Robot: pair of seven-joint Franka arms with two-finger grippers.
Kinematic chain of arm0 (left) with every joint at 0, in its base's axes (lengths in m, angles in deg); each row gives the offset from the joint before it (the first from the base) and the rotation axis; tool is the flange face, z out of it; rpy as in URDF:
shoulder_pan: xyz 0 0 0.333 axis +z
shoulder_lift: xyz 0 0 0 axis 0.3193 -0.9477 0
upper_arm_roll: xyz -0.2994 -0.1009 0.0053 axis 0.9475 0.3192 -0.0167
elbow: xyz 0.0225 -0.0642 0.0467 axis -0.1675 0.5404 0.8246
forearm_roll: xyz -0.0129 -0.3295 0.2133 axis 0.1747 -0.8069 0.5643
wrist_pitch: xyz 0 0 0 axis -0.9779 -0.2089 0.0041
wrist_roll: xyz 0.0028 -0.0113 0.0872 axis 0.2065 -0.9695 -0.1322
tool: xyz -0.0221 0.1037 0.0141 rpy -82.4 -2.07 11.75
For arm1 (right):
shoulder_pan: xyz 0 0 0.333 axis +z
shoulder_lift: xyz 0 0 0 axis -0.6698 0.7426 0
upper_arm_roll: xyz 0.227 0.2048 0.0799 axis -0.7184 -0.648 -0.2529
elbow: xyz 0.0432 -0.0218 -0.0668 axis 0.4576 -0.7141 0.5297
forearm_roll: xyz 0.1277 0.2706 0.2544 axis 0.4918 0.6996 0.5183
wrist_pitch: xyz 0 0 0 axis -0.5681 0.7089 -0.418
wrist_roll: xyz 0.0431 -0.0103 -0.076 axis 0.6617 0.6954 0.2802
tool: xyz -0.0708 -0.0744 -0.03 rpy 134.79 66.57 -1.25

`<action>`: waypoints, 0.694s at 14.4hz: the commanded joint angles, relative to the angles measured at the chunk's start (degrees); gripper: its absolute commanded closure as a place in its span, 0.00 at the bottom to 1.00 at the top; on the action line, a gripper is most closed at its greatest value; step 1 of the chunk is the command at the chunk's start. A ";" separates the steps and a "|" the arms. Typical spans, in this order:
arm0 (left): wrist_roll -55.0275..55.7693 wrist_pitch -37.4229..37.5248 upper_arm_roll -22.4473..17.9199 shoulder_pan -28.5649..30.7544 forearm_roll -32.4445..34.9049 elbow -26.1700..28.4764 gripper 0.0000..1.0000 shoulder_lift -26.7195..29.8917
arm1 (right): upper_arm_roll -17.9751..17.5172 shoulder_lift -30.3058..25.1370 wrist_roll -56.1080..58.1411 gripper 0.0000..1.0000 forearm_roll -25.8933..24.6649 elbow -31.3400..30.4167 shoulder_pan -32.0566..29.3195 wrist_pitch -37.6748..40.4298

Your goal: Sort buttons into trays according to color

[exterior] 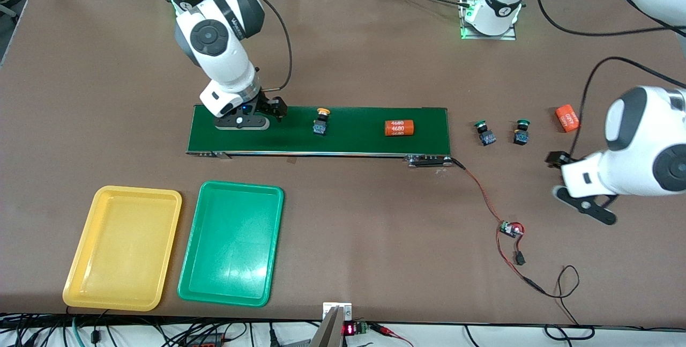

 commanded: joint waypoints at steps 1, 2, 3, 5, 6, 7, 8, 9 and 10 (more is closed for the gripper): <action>10.57 -1.30 -1.33 2.49 2.02 0.50 0.00 -2.57 | 0.64 1.99 -3.02 0.00 -1.70 1.32 1.27 -0.38; 14.64 -3.05 -1.33 3.55 2.02 2.78 0.00 -2.58 | 0.64 2.26 -3.11 0.00 -1.70 1.24 1.27 -0.90; 17.20 -5.68 -1.33 4.52 2.02 4.98 0.00 -2.49 | 0.73 2.61 -3.28 0.00 -1.70 1.24 1.53 -1.26; 18.02 -16.63 -1.42 9.60 2.28 10.42 0.00 -2.84 | 1.60 3.40 -3.98 0.00 -1.61 1.24 1.79 -1.61; 17.76 -22.26 -1.42 11.10 2.54 13.58 0.00 -2.93 | 1.87 3.84 -3.99 0.00 -1.61 1.24 2.32 -1.87; 17.75 -27.02 -1.42 11.99 2.63 17.27 0.00 -2.58 | 2.13 4.02 -4.08 0.00 -1.70 1.32 2.84 -1.96; 17.75 -29.67 -1.42 12.78 2.72 19.31 0.00 -2.49 | 3.26 4.37 -3.99 0.00 -2.13 1.32 3.54 -2.22; 17.23 -32.40 -1.42 13.66 2.72 20.20 0.00 -2.84 | 4.23 4.46 -3.99 0.00 -2.92 1.24 4.42 -3.18; 15.83 -34.43 -1.50 14.28 2.72 20.81 0.00 -3.28 | 4.50 4.46 -3.99 0.00 -3.02 1.32 4.78 -3.98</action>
